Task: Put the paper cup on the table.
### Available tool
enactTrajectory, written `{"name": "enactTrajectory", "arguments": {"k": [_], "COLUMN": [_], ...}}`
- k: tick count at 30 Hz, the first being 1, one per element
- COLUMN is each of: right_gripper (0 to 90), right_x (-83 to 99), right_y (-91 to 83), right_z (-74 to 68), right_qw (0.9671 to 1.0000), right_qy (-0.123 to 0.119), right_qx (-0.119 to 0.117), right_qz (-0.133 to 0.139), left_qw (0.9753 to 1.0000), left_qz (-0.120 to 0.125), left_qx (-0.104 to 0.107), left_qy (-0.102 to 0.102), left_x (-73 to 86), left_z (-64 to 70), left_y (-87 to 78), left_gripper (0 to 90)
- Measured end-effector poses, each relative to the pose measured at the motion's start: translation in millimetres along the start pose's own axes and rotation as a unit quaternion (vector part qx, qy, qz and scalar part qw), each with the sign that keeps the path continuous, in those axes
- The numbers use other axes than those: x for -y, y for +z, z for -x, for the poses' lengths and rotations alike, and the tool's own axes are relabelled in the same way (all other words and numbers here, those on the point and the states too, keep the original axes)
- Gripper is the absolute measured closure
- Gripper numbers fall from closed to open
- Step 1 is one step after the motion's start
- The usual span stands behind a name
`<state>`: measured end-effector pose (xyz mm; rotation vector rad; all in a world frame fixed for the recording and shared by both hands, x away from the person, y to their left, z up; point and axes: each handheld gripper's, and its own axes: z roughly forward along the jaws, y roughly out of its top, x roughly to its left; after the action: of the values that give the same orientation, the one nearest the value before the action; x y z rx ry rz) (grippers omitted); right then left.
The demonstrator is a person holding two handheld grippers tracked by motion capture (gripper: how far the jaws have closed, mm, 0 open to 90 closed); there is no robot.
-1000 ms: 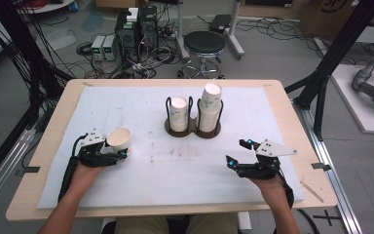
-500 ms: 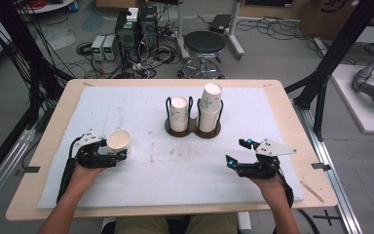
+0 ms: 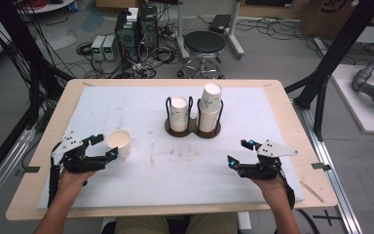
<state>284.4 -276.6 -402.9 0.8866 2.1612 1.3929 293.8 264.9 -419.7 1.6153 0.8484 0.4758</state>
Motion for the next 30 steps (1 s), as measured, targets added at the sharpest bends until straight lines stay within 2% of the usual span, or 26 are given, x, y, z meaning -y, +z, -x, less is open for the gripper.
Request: {"name": "enactTrajectory", "arguments": {"k": [3, 6, 8, 11, 14, 21, 30], "right_gripper": [22.8, 22.7, 22.4, 22.2, 22.2, 22.2, 22.3], "right_x": [2.5, 5.4, 6.4, 8.5, 10.1, 10.6, 11.1], "right_y": [-1.0, -3.1, -5.2, -8.9, -10.9, -17.2, -21.3], "right_z": [0.5, 3.5, 5.1, 6.9, 7.6, 7.2, 5.1], "right_qw": [0.9998, 0.9996, 0.9994, 0.9991, 0.9991, 0.9984, 0.998], "right_qy": [0.005, 0.013, 0.018, 0.026, 0.021, 0.022, 0.027], "right_qx": [0.011, 0.02, 0.025, 0.031, 0.034, 0.051, 0.057], "right_qz": [-0.013, -0.016, -0.015, -0.012, -0.015, -0.014, -0.011], "left_qw": [0.9994, 0.9986, 0.9986, 0.9985, 0.9982, 0.9984, 0.9981], "left_qz": [0.03, 0.044, 0.045, 0.05, 0.057, 0.054, 0.058], "left_qx": [0.019, 0.025, 0.023, 0.018, 0.015, 0.016, 0.015], "left_qy": [0.002, 0.012, 0.018, 0.016, 0.008, 0.012, 0.014], "left_x": [-4.6, -6.8, -7.0, -5.5, -4.6, -3.1, -2.7], "left_z": [5.1, 9.2, 10.4, 8.9, 6.7, 5.8, 7.6], "left_y": [-1.7, -2.7, -4.9, -10.2, -13.0, -11.7, -15.8], "left_gripper": [16.2, 16.2, 16.2, 16.5, 16.5, 16.6, 17.3]}}
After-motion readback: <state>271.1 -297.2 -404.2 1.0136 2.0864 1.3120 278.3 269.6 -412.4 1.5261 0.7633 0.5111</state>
